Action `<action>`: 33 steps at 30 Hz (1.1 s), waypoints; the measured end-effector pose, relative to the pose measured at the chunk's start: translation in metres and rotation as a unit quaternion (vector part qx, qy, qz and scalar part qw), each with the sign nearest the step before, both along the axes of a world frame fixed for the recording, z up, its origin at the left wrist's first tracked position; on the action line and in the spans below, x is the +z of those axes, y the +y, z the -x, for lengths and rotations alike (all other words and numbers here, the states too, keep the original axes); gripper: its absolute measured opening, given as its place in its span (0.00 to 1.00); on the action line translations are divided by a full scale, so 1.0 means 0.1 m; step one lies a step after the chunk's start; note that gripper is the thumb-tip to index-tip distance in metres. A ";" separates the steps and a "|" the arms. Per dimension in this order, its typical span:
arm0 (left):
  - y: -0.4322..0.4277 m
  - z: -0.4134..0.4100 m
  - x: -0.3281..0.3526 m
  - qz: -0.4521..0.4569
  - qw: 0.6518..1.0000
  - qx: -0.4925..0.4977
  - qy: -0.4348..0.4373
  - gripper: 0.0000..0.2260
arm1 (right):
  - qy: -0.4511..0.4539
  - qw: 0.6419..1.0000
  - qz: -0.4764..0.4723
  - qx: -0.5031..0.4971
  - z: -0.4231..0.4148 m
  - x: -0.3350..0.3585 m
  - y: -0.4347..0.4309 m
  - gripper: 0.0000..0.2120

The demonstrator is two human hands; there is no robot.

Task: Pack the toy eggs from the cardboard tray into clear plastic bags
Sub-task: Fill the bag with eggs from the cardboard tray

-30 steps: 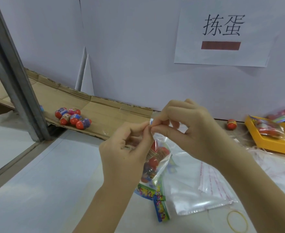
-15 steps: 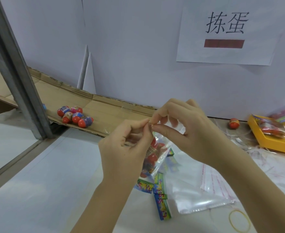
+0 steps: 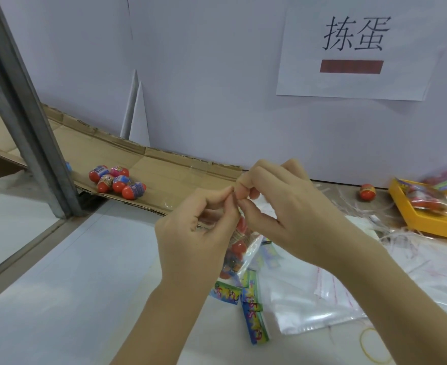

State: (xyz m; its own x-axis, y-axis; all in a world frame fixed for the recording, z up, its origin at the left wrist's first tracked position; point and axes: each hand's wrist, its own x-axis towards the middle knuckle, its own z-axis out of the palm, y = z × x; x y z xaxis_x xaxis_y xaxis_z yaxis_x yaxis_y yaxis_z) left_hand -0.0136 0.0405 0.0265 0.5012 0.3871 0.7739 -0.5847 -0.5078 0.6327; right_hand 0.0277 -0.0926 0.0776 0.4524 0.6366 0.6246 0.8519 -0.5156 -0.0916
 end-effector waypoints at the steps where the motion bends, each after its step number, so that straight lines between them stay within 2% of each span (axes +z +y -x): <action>1: 0.00 0.00 0.00 -0.007 1.000 0.002 0.001 0.06 | 0.000 1.000 0.002 -0.004 0.00 0.00 0.00 0.10; 9: -0.03 0.00 0.02 -0.008 1.000 0.003 0.002 0.09 | 0.051 0.999 0.001 0.008 -0.04 0.03 -0.06 0.03; 16: -0.02 -0.02 -0.01 0.022 0.999 -0.025 0.021 0.08 | 0.181 0.982 0.011 0.042 -0.05 0.08 -0.15 0.05; 20: 0.08 -0.05 0.02 0.112 0.993 -0.024 0.036 0.08 | 0.235 0.968 -0.036 0.076 -0.06 0.17 -0.22 0.08; 24: 0.19 -0.08 0.06 0.207 0.976 -0.066 0.036 0.06 | 0.328 0.919 -0.161 0.149 -0.18 0.23 -0.38 0.06; 28: 0.21 -0.12 0.04 0.265 0.962 -0.062 0.031 0.04 | 0.379 0.871 -0.282 0.135 -0.43 0.16 -0.60 0.04; 33: 0.26 -0.17 0.01 0.298 0.954 -0.011 0.027 0.06 | 0.447 0.790 -0.405 0.109 -0.72 -0.02 -0.84 0.13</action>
